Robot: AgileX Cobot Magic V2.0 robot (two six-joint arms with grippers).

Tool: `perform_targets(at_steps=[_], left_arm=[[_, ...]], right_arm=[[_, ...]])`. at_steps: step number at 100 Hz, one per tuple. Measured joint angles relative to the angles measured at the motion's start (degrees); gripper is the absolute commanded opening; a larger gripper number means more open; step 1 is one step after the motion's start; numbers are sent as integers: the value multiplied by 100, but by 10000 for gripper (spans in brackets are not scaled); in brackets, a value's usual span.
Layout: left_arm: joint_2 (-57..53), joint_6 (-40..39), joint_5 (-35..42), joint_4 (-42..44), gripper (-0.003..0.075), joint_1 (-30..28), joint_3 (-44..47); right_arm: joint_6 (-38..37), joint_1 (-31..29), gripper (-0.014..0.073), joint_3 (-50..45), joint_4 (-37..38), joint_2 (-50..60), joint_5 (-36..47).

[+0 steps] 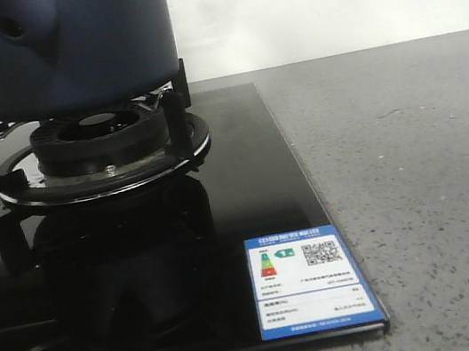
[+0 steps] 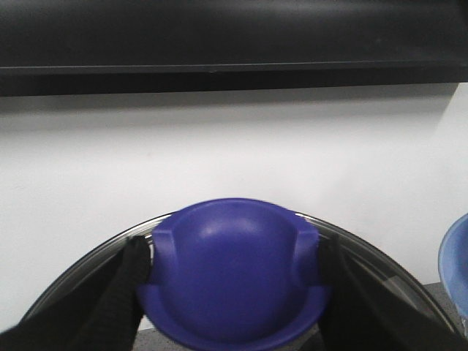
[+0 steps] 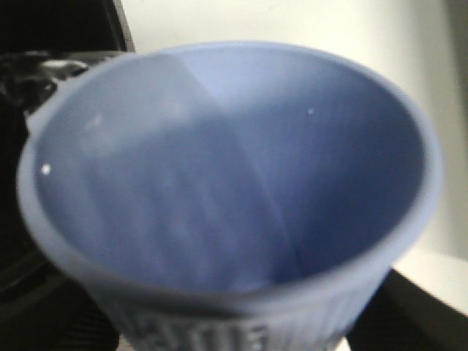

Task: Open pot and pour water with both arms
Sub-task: 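Tilt the blue cup over the open pot with the right gripper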

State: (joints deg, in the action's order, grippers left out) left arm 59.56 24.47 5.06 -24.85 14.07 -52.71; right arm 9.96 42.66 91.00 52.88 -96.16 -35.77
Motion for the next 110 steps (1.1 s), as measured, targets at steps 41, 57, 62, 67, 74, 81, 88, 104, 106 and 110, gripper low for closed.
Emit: perform_targets(at_steps=[41, 57, 62, 67, 74, 81, 88, 104, 106, 110], left_arm=[[0, 0, -33, 0, 351, 0, 0], [0, 0, -68, 0, 351, 0, 0], [0, 0, -80, 0, 351, 0, 0], [0, 0, -80, 0, 351, 0, 0], [0, 0, -80, 0, 351, 0, 0], [0, 0, -89, 0, 351, 0, 0], [0, 0, -89, 0, 351, 0, 0], [0, 0, -89, 0, 351, 0, 0], [0, 0, -89, 0, 351, 0, 0], [0, 0, -93, 0, 351, 0, 0]], right_arm=[[0, 0, 335, 17, 720, 0, 58], [0, 0, 335, 17, 991, 0, 72], [0, 0, 335, 17, 1065, 0, 72], [0, 0, 335, 17, 1148, 0, 84], [0, 0, 335, 26, 1255, 0, 96], [0, 0, 335, 26, 1336, 0, 106], [34, 0, 335, 26, 1440, 0, 118], [324, 0, 335, 26, 1521, 0, 243], [354, 0, 335, 26, 1532, 0, 273], [413, 0, 335, 26, 1544, 0, 335]])
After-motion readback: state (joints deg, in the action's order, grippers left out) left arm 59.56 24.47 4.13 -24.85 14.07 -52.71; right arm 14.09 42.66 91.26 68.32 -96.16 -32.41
